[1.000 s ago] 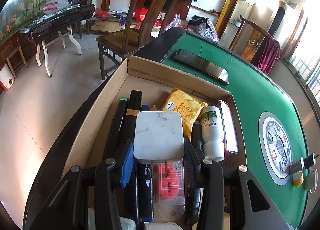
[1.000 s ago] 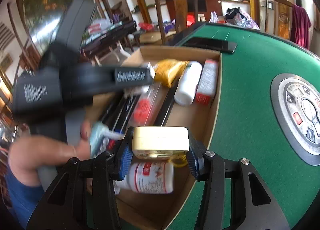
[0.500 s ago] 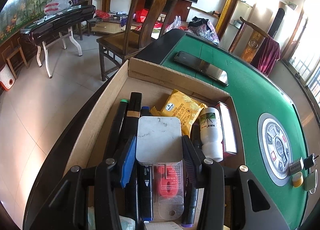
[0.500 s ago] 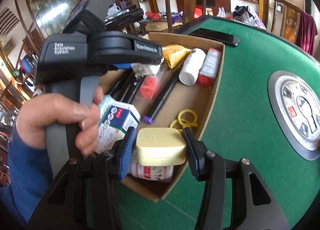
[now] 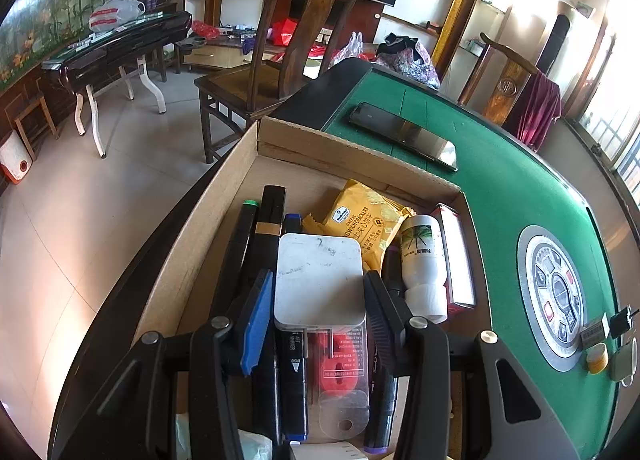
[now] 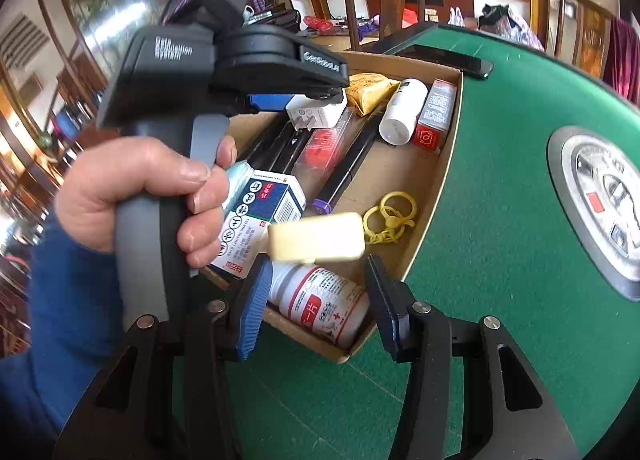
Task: Organize objects
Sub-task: 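Lower both tools into the tray and open them to release the charger and cream box, then lift both open tools out of the tray and withdraw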
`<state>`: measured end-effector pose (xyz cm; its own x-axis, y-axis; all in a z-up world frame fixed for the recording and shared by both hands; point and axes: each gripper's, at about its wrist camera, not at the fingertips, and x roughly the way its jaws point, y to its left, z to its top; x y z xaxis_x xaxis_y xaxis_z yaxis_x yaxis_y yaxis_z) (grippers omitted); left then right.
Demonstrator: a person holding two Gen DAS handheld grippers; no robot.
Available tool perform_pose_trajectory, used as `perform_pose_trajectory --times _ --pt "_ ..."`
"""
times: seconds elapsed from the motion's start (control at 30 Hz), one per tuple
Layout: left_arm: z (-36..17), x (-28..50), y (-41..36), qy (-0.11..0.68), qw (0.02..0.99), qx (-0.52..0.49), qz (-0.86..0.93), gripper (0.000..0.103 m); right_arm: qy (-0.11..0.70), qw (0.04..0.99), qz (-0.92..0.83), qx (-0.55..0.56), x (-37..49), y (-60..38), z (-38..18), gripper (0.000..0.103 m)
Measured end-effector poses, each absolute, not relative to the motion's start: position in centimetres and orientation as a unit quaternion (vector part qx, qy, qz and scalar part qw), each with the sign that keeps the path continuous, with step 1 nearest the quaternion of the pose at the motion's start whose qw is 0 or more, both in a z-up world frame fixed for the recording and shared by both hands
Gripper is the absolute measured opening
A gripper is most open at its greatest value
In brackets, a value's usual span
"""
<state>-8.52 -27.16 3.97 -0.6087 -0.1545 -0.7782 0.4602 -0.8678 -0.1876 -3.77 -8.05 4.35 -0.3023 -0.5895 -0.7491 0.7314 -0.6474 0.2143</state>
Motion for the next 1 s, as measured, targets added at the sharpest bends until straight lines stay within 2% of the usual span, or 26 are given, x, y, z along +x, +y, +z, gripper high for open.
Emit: perform_pose_trajectory --times 0.1,0.33,0.7,0.83,1.0 --pt "4.0 -8.5 -27.1 0.183 0.175 0.407 -0.877 0.047 0.073 0.389 -0.825 0.402 -4.5 -8.3 4.1 0.048" --pt "3.9 -8.5 -26.9 0.178 0.175 0.41 -0.877 0.047 -0.009 0.354 -0.869 0.346 -6.3 -4.8 6.0 0.046" --pt "3.9 -8.4 -26.8 0.176 0.177 0.411 -0.877 0.047 -0.022 0.374 -0.849 0.373 -7.2 -6.2 5.5 0.046" --pt "3.8 -8.4 -26.8 0.176 0.177 0.411 -0.877 0.047 -0.123 0.43 -0.799 0.403 -8.7 -5.8 5.1 0.046" --pt "3.8 -8.5 -26.6 0.171 0.178 0.413 -0.877 0.047 -0.129 0.418 -0.803 0.404 -9.3 -5.0 5.0 0.046"
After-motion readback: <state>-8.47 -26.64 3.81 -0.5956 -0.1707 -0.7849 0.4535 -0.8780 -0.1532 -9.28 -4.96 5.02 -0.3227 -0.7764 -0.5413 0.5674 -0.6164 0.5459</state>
